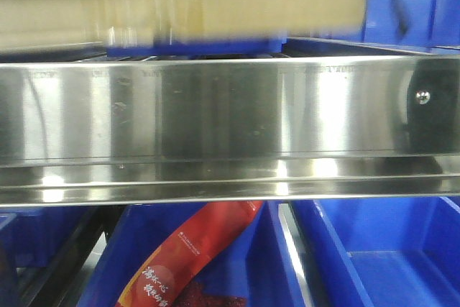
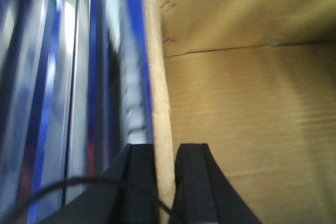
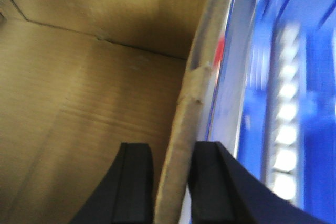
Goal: Grab carton from right shelf to conveyor
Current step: 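Lift the carton with both grippers and pull it off the shelf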
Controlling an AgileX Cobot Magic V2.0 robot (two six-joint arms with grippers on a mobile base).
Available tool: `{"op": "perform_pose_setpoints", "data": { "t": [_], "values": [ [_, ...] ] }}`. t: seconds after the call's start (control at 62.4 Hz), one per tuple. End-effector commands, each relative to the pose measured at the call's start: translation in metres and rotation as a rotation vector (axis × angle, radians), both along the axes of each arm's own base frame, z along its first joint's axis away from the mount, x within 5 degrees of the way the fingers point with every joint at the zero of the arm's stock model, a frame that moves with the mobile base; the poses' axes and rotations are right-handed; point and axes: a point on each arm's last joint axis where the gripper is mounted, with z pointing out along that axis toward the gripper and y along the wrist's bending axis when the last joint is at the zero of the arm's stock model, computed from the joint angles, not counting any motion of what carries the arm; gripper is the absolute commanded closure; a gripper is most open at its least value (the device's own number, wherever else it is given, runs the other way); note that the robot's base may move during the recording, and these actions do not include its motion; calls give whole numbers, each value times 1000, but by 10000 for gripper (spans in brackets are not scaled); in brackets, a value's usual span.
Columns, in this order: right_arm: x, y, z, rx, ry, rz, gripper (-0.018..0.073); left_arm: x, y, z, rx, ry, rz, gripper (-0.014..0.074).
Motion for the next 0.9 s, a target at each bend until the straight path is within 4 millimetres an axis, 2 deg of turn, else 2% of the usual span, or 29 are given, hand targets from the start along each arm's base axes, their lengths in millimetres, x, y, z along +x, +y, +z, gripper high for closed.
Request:
{"op": "perform_pose_setpoints", "data": {
  "t": [0.0, 0.16, 0.289, 0.417, 0.513, 0.657, 0.882],
  "values": [
    [-28, -12, 28, 37, -101, 3, 627, -30, -1, 26, -14, -93, -21, 606],
    [-63, -14, 36, 45, -113, 50, 627, -61, -12, 26, -18, -91, -76, 613],
    [-85, -14, 30, 34, -89, 92, 627, -82, -19, 16, -13, -62, -91, 613],
    [-102, -17, 19, 17, -57, 118, 627, -95, -23, 2, -8, -18, -115, 613],
    [-107, -20, 9, 1, -28, 118, 627, -98, -22, -6, 5, 5, -117, 613],
    [-105, -18, -2, -19, 7, 118, 627, -97, -19, -6, 40, -3, -99, 613],
    [-104, -18, -3, -22, 11, 118, 627, -97, -19, -6, 41, -4, -98, 613]
  ]
}}
